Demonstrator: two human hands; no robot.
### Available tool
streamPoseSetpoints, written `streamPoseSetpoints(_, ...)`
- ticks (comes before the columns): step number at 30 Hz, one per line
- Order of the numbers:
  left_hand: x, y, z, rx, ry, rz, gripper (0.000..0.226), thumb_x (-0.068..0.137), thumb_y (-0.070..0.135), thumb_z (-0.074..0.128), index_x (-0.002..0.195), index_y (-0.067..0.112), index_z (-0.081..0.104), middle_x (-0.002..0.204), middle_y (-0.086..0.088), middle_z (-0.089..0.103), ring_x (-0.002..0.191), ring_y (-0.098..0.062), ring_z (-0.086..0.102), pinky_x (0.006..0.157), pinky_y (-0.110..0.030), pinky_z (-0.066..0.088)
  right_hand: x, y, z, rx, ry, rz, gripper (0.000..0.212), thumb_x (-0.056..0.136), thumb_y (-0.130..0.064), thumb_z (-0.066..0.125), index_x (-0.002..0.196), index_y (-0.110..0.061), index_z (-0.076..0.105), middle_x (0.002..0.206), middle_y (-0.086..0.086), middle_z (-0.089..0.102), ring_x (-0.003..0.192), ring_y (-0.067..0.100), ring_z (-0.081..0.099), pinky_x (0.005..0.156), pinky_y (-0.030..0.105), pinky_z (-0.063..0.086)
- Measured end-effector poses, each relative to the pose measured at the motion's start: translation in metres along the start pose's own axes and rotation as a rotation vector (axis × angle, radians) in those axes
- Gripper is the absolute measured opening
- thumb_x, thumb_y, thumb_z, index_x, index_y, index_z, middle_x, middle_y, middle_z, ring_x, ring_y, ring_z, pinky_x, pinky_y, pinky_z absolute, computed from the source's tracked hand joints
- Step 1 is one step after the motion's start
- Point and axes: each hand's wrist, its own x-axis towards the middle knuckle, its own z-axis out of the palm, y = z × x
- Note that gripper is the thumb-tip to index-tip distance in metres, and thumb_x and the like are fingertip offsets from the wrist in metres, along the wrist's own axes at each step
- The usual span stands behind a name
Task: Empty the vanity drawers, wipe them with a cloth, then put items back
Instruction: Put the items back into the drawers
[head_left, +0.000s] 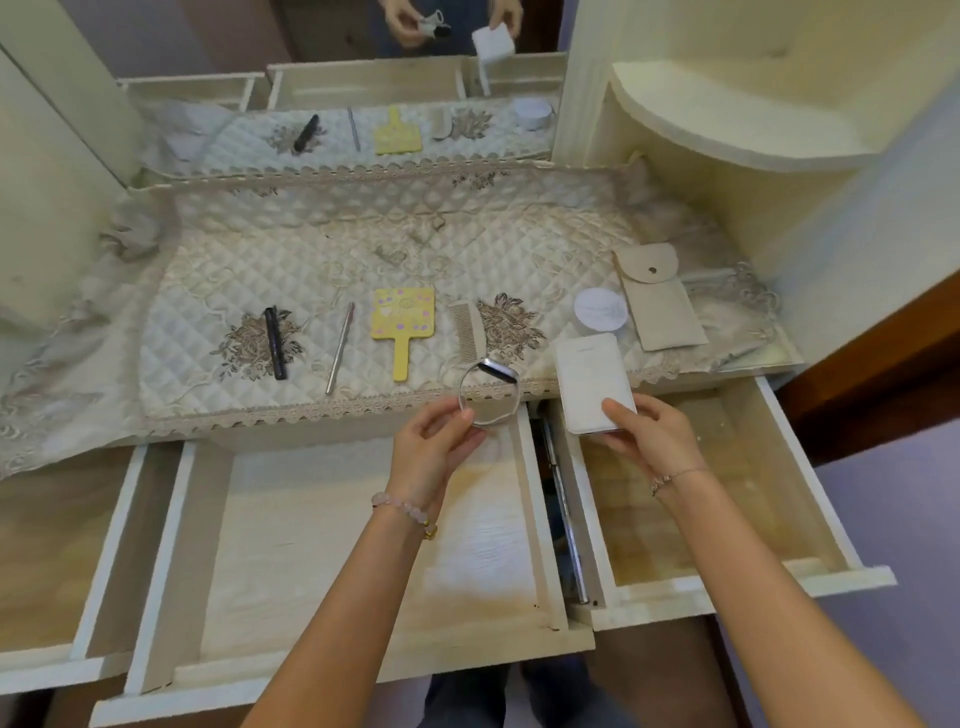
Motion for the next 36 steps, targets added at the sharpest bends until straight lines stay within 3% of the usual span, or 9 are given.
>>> streamPoseSetpoints(3,-0.002,-0.011,0.005,0.023,-0.029,-0.048,0.015,0.083,0.003,0.065,0.097,0.004,0.063,0.102,-0.017,0.067,0.092,-0.024,0.068,0.072,-0.024,0.056,-0.011,0.005,-0.016,0.013,0.037,-0.022,0.027,0.081,-0.006,0.067,0.106,-0.005,0.057,0.102,0.009,0.066,0.092,0.020,0.067,0.066,0.024,0.058)
streamPoseSetpoints(7,-0.006,-0.027,0.017,0.040,-0.071,-0.086,0.014,0.082,0.001,0.065,0.095,0.004,0.063,0.091,-0.013,0.070,0.085,-0.022,0.070,0.071,-0.024,0.056,-0.021,0.013,-0.043,0.012,0.081,-0.033,0.014,0.082,-0.008,0.067,0.093,-0.014,0.059,0.100,0.007,0.067,0.090,0.018,0.067,0.065,0.021,0.057)
streamPoseSetpoints(14,-0.016,-0.064,0.057,0.061,-0.053,-0.147,0.015,0.083,0.000,0.063,0.099,0.001,0.060,0.095,-0.017,0.066,0.089,-0.025,0.068,0.074,-0.026,0.057,-0.013,0.026,-0.098,0.023,0.118,0.012,0.033,0.082,-0.010,0.068,0.112,-0.007,0.056,0.106,0.008,0.066,0.094,0.018,0.066,0.067,0.023,0.058)
streamPoseSetpoints(25,-0.019,-0.167,0.140,0.090,0.138,-0.264,0.014,0.084,-0.001,0.062,0.097,0.003,0.061,0.098,-0.016,0.062,0.093,-0.023,0.065,0.074,-0.025,0.057,0.044,0.040,-0.202,-0.124,0.067,0.202,0.033,0.084,-0.012,0.066,0.114,-0.009,0.055,0.113,0.007,0.062,0.094,0.017,0.063,0.063,0.020,0.057)
streamPoseSetpoints(31,-0.001,-0.205,0.168,0.076,0.265,-0.340,0.021,0.084,-0.004,0.061,0.105,-0.003,0.057,0.103,-0.019,0.059,0.100,-0.029,0.062,0.085,-0.033,0.053,0.076,0.050,-0.227,-0.218,0.044,0.293,0.038,0.085,-0.014,0.065,0.121,-0.008,0.053,0.122,0.009,0.057,0.108,0.025,0.058,0.080,0.030,0.055)
streamPoseSetpoints(36,0.017,-0.223,0.183,-0.002,0.339,-0.348,0.024,0.085,-0.005,0.059,0.108,-0.003,0.055,0.097,-0.014,0.057,0.101,-0.029,0.059,0.077,-0.028,0.055,0.096,0.056,-0.230,-0.168,0.038,0.372,0.027,0.087,-0.011,0.062,0.112,-0.010,0.053,0.123,0.011,0.057,0.109,0.027,0.058,0.074,0.027,0.055)
